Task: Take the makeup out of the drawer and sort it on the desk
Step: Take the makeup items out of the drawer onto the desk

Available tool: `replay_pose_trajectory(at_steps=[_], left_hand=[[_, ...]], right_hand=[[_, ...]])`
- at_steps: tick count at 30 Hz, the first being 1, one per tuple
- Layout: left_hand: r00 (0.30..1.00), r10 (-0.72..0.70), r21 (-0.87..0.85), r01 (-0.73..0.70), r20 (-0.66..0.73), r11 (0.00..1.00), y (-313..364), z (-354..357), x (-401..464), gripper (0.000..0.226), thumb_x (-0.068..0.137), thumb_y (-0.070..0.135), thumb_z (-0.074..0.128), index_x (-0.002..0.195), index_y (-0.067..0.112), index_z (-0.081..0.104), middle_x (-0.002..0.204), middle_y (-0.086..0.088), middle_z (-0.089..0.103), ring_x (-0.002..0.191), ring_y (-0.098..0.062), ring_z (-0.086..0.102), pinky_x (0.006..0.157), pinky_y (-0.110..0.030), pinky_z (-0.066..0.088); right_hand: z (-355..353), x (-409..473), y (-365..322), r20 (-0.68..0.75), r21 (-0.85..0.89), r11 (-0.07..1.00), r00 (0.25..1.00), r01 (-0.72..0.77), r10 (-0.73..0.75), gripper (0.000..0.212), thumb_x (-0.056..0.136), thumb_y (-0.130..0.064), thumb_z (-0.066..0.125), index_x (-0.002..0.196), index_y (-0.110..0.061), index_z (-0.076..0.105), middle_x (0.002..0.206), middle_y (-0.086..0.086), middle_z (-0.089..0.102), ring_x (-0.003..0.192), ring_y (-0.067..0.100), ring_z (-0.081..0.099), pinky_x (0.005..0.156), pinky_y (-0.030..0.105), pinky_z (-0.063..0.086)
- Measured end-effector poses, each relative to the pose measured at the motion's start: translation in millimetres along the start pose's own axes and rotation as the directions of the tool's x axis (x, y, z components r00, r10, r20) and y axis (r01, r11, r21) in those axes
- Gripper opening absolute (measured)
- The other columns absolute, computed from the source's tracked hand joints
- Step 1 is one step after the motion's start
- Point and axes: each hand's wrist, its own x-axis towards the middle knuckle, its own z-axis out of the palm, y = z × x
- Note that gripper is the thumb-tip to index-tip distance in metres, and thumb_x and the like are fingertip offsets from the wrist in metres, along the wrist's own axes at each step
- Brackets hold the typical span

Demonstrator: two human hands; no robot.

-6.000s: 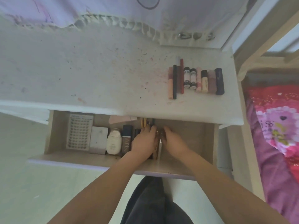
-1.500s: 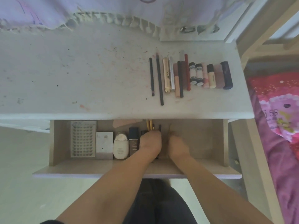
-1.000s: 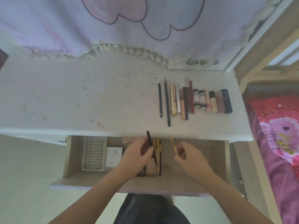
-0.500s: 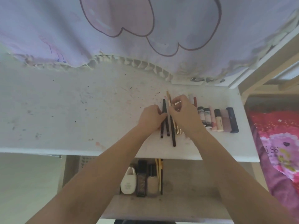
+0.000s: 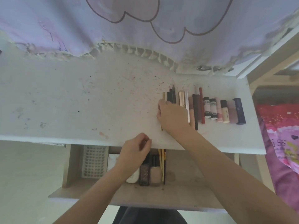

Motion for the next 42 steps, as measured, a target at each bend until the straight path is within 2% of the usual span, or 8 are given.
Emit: replay_pose_trajectory(at_steps=[6,9,13,16,22,30,34,42], left_hand=[[0.990,0.067,0.261,-0.098,0.126,0.960,-18,30,-16,0.014,0.096,0.031,0.047,0.094,0.021,0.057,0.078,0.011,0.060,0.074,-0.010,0.057,0.067,-0.026,0.047],[0.982,0.067,0.410,-0.135,0.175,0.902,-23,58,-13,0.021,0.097,0.031,0.042,0.103,0.020,0.059,0.095,0.002,0.066,0.086,-0.019,0.061,0.077,-0.036,0.051],[0.988,-0.006,0.543,-0.081,0.156,0.836,-34,93,8,0.022,0.097,0.022,0.039,0.107,0.014,0.057,0.106,-0.009,0.063,0.094,-0.029,0.060,0.076,-0.038,0.053],[0.992,-0.056,0.627,-0.029,0.115,0.778,-36,110,24,0.025,0.099,0.021,0.037,0.112,0.011,0.055,0.110,-0.011,0.063,0.099,-0.029,0.061,0.076,-0.035,0.050],[0.998,-0.043,0.694,-0.006,0.053,0.720,-41,129,36,0.029,0.096,0.030,0.044,0.108,0.009,0.059,0.114,-0.013,0.063,0.108,-0.031,0.058,0.081,-0.035,0.046],[0.981,-0.189,0.644,0.164,-0.030,0.747,-43,141,34,0.029,0.097,0.028,0.044,0.117,0.010,0.055,0.122,-0.011,0.056,0.114,-0.027,0.053,0.080,-0.034,0.047],[0.967,-0.250,0.534,0.238,-0.052,0.811,-39,135,37,0.033,0.093,0.035,0.048,0.115,0.011,0.056,0.119,-0.009,0.056,0.112,-0.026,0.053,0.083,-0.035,0.047],[0.995,-0.031,0.144,0.017,0.092,0.989,-37,92,-28,0.011,0.083,0.020,0.061,0.081,0.019,0.050,0.085,0.000,0.053,0.083,-0.019,0.052,0.071,-0.029,0.043]], right_hand=[[-16,-54,4,-0.207,0.282,0.949,0.975,0.141,-0.083,0.016,0.096,-0.025,0.046,0.098,-0.015,0.058,0.075,-0.006,0.060,0.060,0.012,0.053,0.048,0.019,0.036],[7,-115,9,0.071,0.370,0.922,0.986,0.115,-0.151,0.013,0.097,-0.028,0.045,0.101,-0.019,0.054,0.075,-0.010,0.054,0.064,0.008,0.052,0.055,0.017,0.037],[87,-151,24,0.468,0.295,0.908,0.873,-0.298,0.134,0.019,0.097,-0.025,0.043,0.103,-0.013,0.056,0.094,0.007,0.066,0.088,0.025,0.063,0.064,0.026,0.040],[131,-144,22,0.498,0.352,0.813,0.828,-0.463,0.256,0.021,0.098,-0.025,0.042,0.101,-0.012,0.058,0.103,0.014,0.067,0.095,0.030,0.064,0.073,0.031,0.046],[164,-131,9,0.422,0.384,0.796,0.855,-0.469,0.301,0.019,0.095,-0.018,0.043,0.102,-0.009,0.058,0.102,0.014,0.067,0.094,0.032,0.065,0.074,0.035,0.051],[171,-152,15,0.442,0.307,0.814,0.831,-0.494,0.337,0.007,0.097,-0.020,0.043,0.094,-0.017,0.050,0.102,0.011,0.065,0.095,0.031,0.064,0.071,0.035,0.049],[168,-147,19,0.417,0.245,0.838,0.833,-0.488,0.363,0.021,0.097,-0.024,0.043,0.110,-0.011,0.054,0.106,0.010,0.066,0.098,0.030,0.065,0.077,0.036,0.053],[89,-174,47,0.468,0.175,0.905,0.841,-0.388,0.271,0.018,0.090,-0.031,0.054,0.100,-0.016,0.051,0.102,0.007,0.062,0.098,0.028,0.062,0.070,0.032,0.045]])
